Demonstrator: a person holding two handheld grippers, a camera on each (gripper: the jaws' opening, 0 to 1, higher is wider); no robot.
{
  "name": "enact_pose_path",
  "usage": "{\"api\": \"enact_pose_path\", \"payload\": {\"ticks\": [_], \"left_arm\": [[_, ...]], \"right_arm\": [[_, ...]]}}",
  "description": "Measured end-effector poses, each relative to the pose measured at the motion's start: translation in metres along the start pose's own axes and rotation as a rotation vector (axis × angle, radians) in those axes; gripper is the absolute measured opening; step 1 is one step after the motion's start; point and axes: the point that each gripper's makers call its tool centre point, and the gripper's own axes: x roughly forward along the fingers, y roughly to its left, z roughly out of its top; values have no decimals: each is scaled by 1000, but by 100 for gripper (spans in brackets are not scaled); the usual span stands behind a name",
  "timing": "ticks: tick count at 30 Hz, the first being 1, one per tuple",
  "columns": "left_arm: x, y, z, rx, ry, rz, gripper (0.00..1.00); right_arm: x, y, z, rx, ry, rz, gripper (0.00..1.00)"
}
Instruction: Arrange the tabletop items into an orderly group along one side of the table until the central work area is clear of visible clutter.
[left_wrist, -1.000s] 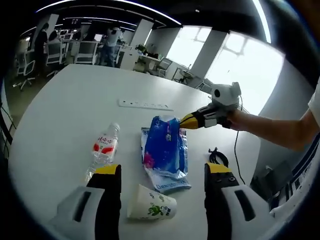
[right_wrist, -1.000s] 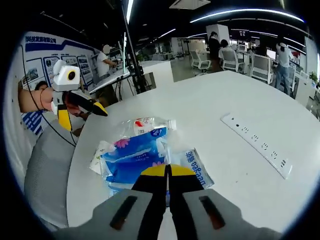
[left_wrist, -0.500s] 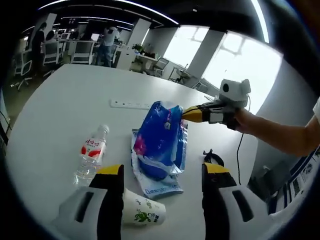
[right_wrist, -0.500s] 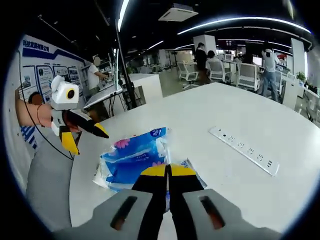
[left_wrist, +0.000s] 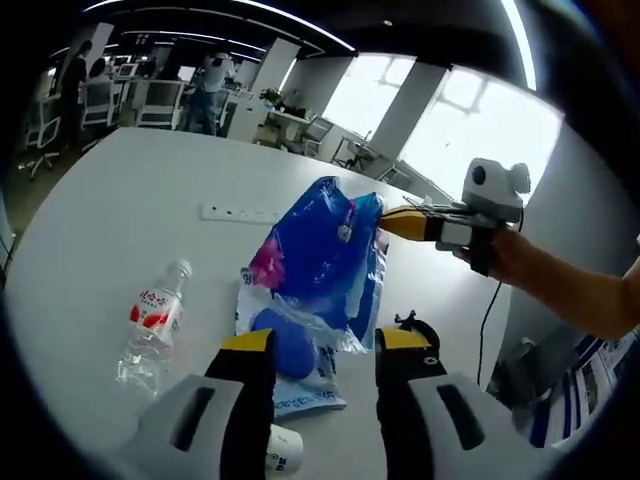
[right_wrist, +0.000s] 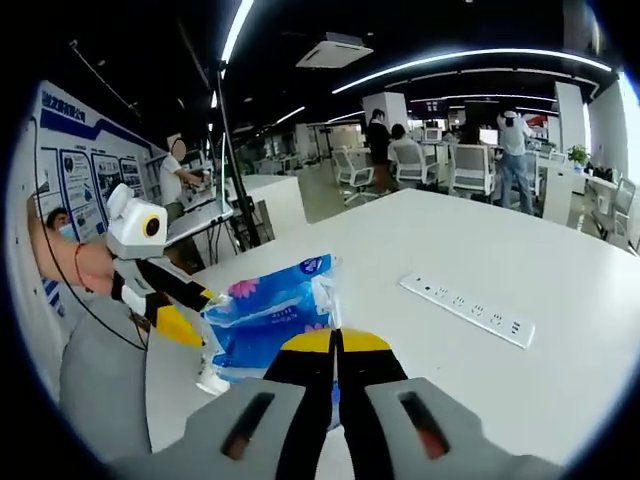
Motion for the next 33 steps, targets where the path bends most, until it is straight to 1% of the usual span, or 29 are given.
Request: {"api": "enact_pose_path", "payload": {"ticks": [3,7,11,13,18,23,31,33], "left_arm": [[3,-4,3,-4,-6,-9,23],[5,-10,7,38,-6,-4,6],[10,-14,12,45,-14,-8,3],[13,-19,16,80,-8,-16,2],[21,-31,25,133,-2,-37,0],[29,-43,36,165,-6,-62,0],[52,-69,51,222,2,-118,0],[62,-78,56,242,7,-139,0]], "right_arm": [[-9,-3,0,11,-13,-25,0],[-23,-10,2,27,-37,-65,0],[-35,-11,1,37,-49,-84,0],[-42,-12,-2,43,-52,-97,0],[-59,-18,-8,66,-58,-137,0],[-77,-27,-11,85,-66,-183,0],[-106,-45,-12,124,-92,-285,0],[-116,-51,-15,136,-92,-313,0]]}}
